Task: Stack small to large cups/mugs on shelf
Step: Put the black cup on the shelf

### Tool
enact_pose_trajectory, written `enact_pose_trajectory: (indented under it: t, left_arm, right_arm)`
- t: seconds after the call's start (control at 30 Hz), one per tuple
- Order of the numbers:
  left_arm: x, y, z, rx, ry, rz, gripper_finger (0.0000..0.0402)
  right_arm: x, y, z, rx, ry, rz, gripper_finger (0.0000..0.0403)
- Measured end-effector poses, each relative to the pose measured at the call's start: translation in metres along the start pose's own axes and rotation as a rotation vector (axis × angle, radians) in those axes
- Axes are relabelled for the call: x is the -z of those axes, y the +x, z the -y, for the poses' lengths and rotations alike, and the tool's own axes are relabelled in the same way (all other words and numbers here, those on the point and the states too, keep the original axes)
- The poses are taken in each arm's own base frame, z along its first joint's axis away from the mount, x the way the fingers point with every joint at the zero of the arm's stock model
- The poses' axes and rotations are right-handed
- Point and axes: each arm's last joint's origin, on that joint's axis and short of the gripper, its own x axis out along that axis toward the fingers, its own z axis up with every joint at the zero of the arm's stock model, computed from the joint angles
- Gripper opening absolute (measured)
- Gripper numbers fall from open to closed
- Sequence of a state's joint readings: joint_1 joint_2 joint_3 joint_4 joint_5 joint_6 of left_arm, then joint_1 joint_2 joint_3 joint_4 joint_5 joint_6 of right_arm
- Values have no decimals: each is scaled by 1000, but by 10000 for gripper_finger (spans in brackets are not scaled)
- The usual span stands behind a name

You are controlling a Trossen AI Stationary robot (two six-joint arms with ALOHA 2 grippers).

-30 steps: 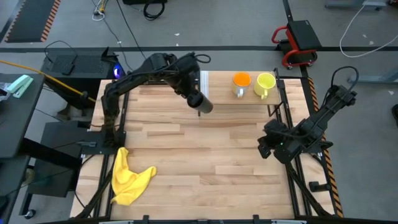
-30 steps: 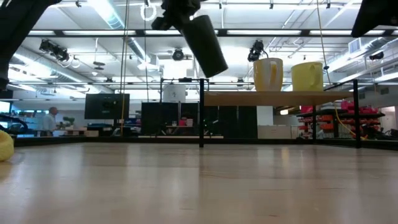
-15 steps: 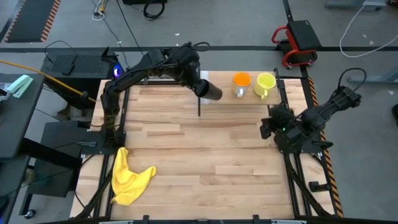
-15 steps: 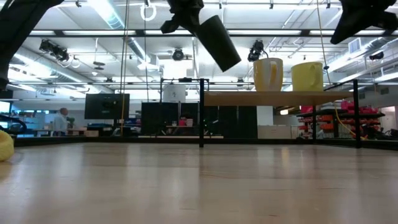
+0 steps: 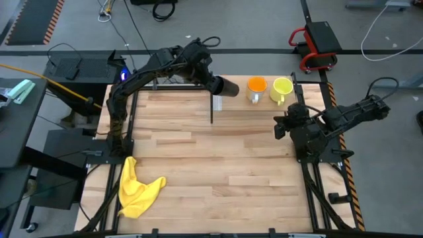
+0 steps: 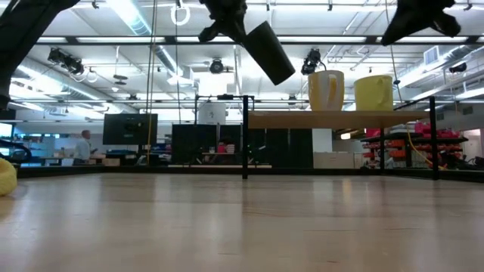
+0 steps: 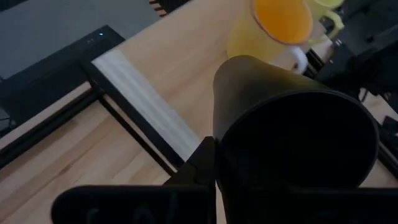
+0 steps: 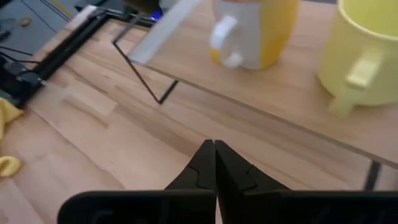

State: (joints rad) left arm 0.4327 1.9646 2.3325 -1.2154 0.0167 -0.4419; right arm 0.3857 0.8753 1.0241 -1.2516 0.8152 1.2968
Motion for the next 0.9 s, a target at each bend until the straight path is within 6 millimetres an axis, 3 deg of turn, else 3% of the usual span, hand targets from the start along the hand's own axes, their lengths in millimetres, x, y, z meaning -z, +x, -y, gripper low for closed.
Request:
enact_pose_trajectory:
  t: [0.33, 0.53, 0.67, 0.9]
  left_arm:
    - [-2, 37, -3, -17, -1, -49, 9]
    - [-3, 40, -2, -11, 2, -38, 9]
    - [-3, 40, -2, -9, 3, -36, 9]
    - [-3, 40, 3, 6, 6, -20, 9]
  right_arm:
    - [-32, 15, -18, -95, -71, 128, 0]
    - [-65, 25, -21, -133, -105, 209, 0]
    - [-90, 40, -23, -200, -120, 241, 0]
    - [-124, 81, -23, -315, -182, 146, 0]
